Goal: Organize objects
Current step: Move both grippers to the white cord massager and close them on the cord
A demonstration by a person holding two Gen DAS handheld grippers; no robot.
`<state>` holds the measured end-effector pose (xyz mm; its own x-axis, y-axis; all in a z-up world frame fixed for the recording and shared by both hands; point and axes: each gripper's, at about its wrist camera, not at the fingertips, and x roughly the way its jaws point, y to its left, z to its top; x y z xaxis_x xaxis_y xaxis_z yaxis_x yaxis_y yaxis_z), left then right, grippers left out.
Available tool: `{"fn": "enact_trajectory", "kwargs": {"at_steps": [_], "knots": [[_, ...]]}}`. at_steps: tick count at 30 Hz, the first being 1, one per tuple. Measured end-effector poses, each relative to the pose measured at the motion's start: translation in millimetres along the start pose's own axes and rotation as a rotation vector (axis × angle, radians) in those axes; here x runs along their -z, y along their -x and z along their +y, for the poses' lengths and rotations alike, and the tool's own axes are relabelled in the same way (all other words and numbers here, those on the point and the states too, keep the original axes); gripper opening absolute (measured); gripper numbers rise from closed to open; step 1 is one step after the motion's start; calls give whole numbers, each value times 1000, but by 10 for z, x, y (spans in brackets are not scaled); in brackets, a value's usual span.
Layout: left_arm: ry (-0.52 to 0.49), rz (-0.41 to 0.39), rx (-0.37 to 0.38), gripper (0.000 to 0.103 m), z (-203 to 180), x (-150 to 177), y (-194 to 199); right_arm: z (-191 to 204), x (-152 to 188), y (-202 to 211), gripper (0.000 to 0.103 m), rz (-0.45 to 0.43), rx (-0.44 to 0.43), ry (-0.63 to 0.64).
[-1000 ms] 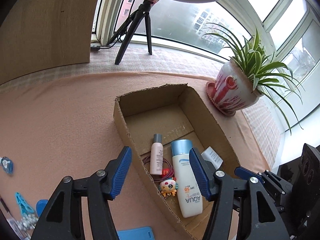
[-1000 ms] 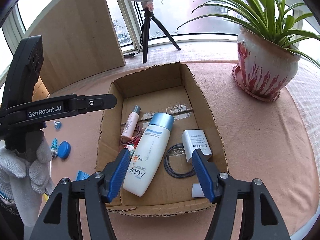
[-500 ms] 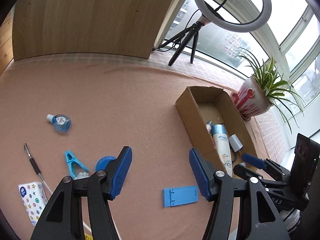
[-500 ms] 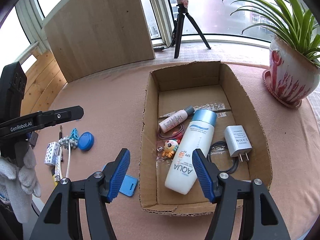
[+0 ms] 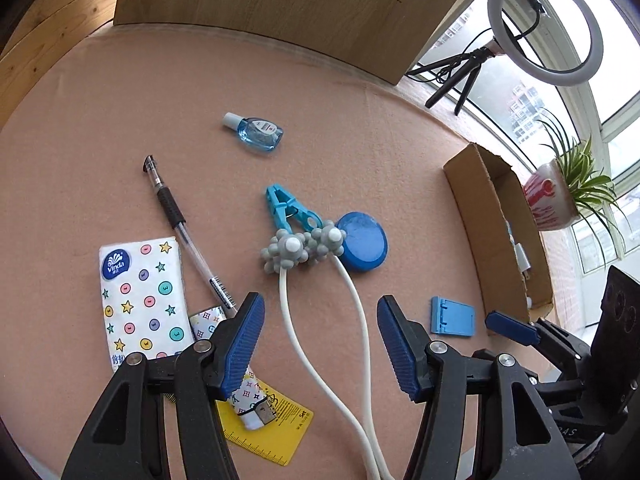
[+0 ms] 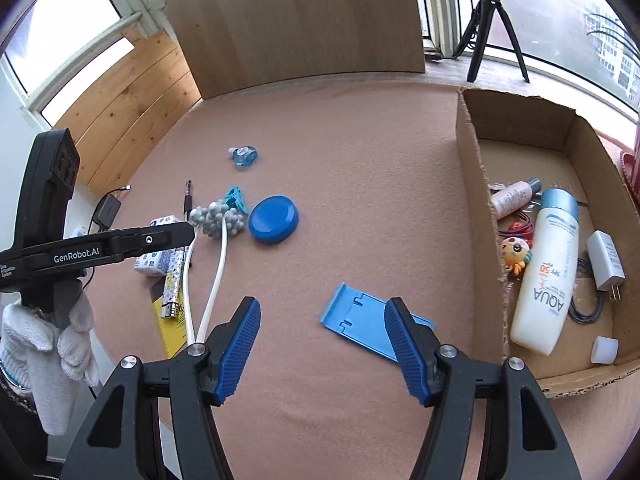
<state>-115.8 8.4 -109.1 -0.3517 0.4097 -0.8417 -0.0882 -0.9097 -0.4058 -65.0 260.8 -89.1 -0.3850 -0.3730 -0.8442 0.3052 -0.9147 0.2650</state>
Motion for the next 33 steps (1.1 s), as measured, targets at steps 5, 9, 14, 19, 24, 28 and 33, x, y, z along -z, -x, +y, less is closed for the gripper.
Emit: {"fn": "enact_trajectory", "kwargs": {"at_steps": [5,9,14,19,24,28,33], "knots": [[7,27,8,55,91,54,-108,377,76,-157,61,61,-62,71],[13,40,23,50,150,39,-169,635,166,-250,61,93,-72,126],[8,56,29,44,157,16,-253,803,278,-391,61,141,-79,143],[-4,73,34,37,137,14,-329,874,333,-507,53,172,-61,148],[-2,86,39,28,148,21,-385,896,380,-614,35,212,-52,141],[1,86,41,13,153,32,-405,922,413,-666,21,233,-59,146],[3,76,46,11,127,27,-381,927,421,-636,14,226,-54,155]]}}
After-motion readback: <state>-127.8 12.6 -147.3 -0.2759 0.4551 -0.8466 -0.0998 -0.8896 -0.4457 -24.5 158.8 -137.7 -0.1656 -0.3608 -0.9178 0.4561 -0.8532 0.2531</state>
